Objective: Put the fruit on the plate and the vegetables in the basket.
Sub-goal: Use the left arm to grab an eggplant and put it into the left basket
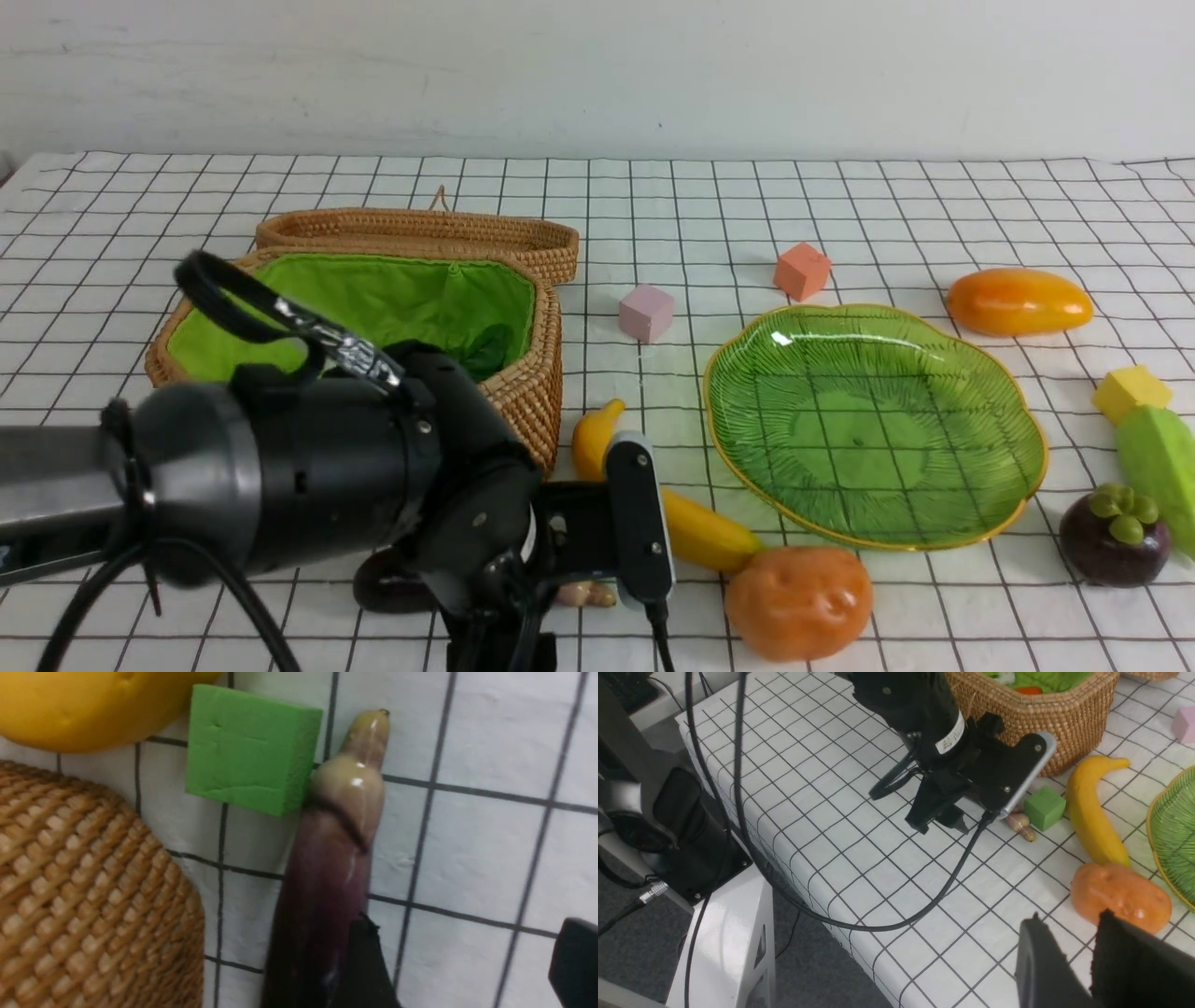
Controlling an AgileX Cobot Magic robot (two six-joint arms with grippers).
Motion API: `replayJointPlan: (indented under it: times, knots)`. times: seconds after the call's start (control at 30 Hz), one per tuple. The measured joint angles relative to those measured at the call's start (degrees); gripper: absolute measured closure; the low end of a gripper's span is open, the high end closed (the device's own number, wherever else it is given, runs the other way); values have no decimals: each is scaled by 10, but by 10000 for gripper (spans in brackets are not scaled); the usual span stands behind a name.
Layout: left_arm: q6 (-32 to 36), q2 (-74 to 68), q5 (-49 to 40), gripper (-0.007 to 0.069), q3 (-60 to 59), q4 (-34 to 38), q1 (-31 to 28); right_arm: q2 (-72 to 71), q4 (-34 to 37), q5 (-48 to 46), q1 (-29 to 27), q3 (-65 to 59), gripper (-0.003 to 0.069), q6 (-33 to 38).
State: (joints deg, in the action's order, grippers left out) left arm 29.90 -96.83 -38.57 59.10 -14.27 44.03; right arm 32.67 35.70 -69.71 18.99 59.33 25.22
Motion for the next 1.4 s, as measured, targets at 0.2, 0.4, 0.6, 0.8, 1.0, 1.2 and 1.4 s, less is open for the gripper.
replayJointPlan:
  times: [0.2,0.4,0.6,0.8,1.0,1.2,1.4]
  knots:
    - [-50,-14,49,123,0,-45,-2,0,13,-4,0,0,463,-1]
    - [-59,-42,56,123,0,-51,-16,0,14,-5,0,0,463,-1]
    - [-60,-64,54,153,0,-49,-18,0,14,-5,0,0,463,-1]
    - [-60,-66,11,323,1,-29,-12,0,14,-5,0,0,463,-1]
    - [-59,-39,-59,319,12,2,-12,0,14,-5,0,0,457,-1]
    - [-60,82,-152,319,77,0,-13,0,14,13,0,0,455,-8]
    - [-58,157,-100,319,118,-108,-73,0,3,75,0,0,455,-15]
